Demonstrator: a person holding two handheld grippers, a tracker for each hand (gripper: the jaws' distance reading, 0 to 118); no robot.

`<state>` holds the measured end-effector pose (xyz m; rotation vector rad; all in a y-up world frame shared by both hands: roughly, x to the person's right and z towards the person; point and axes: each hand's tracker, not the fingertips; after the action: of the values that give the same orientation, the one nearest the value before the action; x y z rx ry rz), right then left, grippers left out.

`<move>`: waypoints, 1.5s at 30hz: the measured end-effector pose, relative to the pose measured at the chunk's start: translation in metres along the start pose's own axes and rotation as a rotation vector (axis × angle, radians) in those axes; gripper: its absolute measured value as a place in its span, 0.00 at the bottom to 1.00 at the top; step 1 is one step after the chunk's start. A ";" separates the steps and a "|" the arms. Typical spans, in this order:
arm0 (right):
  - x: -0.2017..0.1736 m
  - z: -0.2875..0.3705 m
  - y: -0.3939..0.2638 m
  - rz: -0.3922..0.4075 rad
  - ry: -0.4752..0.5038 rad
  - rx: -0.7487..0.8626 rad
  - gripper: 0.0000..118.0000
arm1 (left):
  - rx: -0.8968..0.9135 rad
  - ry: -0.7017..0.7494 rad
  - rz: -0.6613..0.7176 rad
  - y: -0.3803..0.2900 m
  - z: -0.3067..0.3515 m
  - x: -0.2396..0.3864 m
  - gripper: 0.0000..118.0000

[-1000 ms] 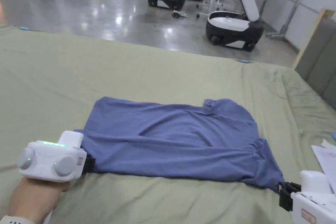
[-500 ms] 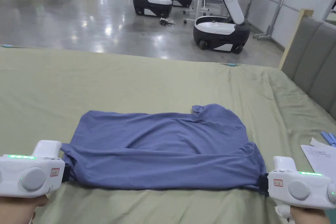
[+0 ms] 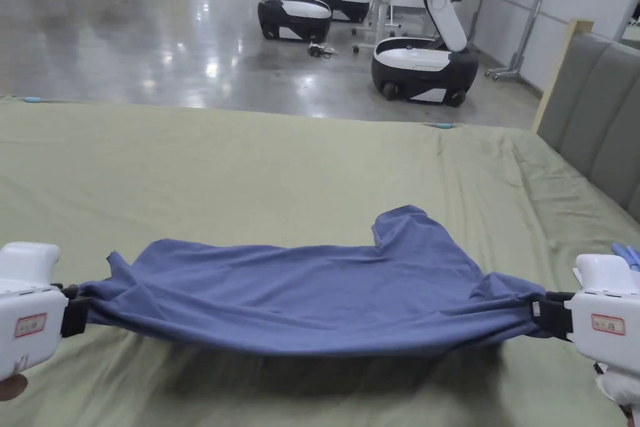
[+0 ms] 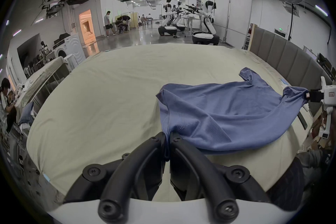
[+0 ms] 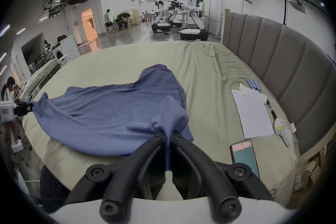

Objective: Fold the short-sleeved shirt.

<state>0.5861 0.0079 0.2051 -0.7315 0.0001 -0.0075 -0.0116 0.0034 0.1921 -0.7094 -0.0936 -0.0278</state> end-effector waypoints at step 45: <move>-0.054 -0.058 -0.028 0.018 0.016 0.073 0.00 | -0.232 0.111 -0.032 0.089 -0.294 -0.014 0.75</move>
<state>0.5317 -0.0518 0.1807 -0.6581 0.0218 0.0038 0.0020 -0.1208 -0.0886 -0.9370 0.0053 -0.1101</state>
